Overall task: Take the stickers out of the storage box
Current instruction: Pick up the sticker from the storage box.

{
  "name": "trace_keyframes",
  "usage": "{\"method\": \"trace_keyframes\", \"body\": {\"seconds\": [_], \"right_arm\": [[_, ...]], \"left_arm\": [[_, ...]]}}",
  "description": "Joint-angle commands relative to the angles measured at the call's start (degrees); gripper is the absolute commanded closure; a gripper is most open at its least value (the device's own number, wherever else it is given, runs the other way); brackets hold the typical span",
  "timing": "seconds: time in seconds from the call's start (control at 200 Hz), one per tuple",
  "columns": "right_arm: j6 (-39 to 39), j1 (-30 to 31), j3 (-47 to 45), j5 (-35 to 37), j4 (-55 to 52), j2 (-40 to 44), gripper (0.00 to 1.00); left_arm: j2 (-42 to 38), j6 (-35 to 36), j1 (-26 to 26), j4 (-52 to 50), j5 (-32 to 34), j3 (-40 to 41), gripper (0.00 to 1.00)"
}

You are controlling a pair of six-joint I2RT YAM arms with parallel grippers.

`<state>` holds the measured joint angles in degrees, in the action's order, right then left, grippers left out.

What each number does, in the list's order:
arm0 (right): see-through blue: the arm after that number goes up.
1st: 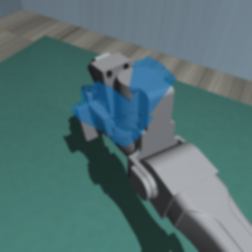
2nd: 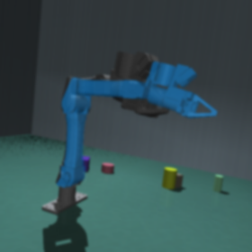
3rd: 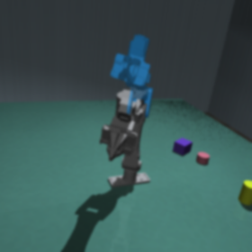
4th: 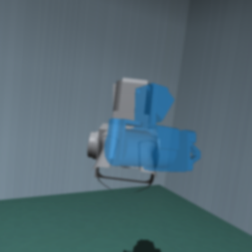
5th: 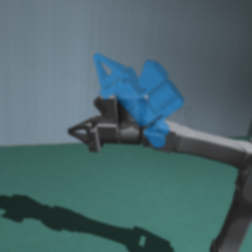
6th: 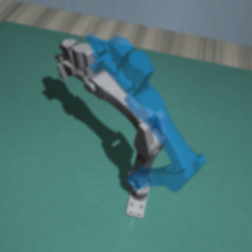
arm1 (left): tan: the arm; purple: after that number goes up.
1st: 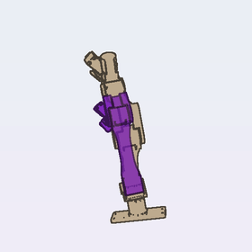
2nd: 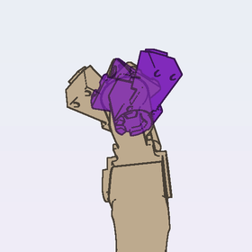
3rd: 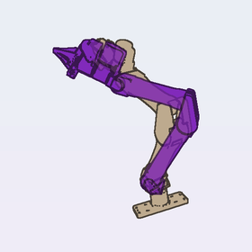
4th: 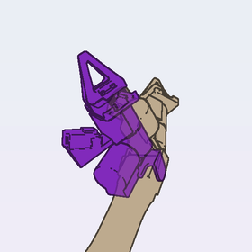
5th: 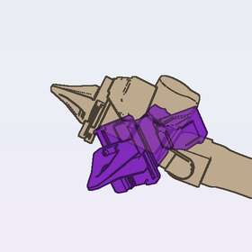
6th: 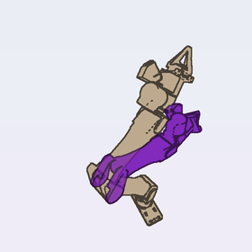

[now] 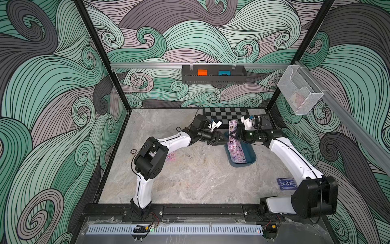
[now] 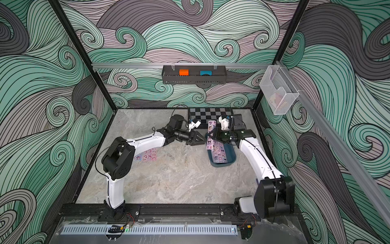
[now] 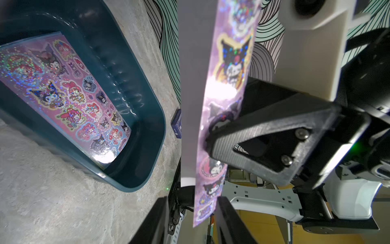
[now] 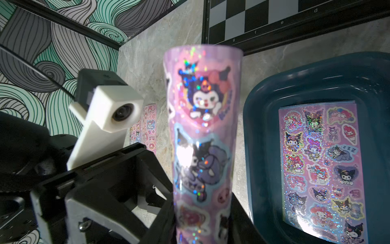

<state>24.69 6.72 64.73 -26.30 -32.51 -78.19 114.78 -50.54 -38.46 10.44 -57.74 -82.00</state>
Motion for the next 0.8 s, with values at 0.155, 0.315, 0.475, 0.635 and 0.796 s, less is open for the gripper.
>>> {"method": "trace_keyframes", "body": {"seconds": [0.155,0.315,0.475,0.635,0.796], "right_arm": [[2.4,-0.4,-1.2,-4.2,3.4,1.0,0.62],[3.0,-0.4,-1.6,-4.8,4.5,1.0,0.62],[3.5,-0.4,-1.9,-5.1,5.3,0.8,0.62],[3.4,-0.4,-2.1,-4.6,5.5,1.0,0.57],[4.4,-1.1,-3.1,-5.2,7.2,1.8,0.40]], "left_arm": [[1.1,-2.6,-1.3,4.5,-2.2,-2.8,0.59],[1.4,-3.5,-1.7,5.3,-2.6,-3.4,0.60],[1.6,-4.7,-1.9,6.9,-3.1,-3.4,0.76],[1.4,-3.9,-1.6,5.6,-3.2,-3.5,0.97],[-0.2,-1.9,-0.7,2.9,-3.0,-3.1,1.00]]}}
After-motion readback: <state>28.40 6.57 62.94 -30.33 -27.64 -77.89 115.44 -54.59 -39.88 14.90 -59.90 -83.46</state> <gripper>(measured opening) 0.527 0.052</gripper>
